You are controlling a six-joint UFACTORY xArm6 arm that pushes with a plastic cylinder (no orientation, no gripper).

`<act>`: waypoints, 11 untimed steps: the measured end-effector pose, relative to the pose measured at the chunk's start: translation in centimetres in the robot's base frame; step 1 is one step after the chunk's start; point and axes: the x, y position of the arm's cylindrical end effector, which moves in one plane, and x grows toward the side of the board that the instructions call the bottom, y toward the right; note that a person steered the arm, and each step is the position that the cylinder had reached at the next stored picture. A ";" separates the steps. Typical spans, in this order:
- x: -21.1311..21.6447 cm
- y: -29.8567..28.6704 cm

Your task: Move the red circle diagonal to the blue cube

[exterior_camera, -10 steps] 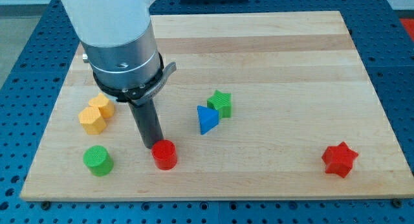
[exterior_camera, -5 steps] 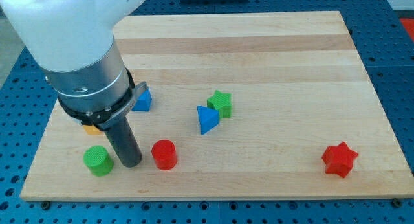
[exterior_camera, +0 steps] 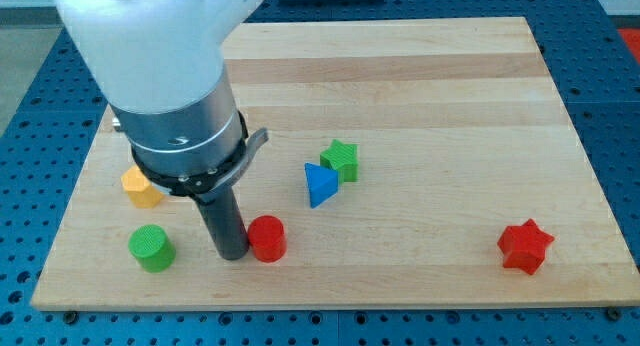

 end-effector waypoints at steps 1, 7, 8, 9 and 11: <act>0.0 0.4; -3.4 5.0; -3.4 5.0; -3.4 5.0; -3.1 5.2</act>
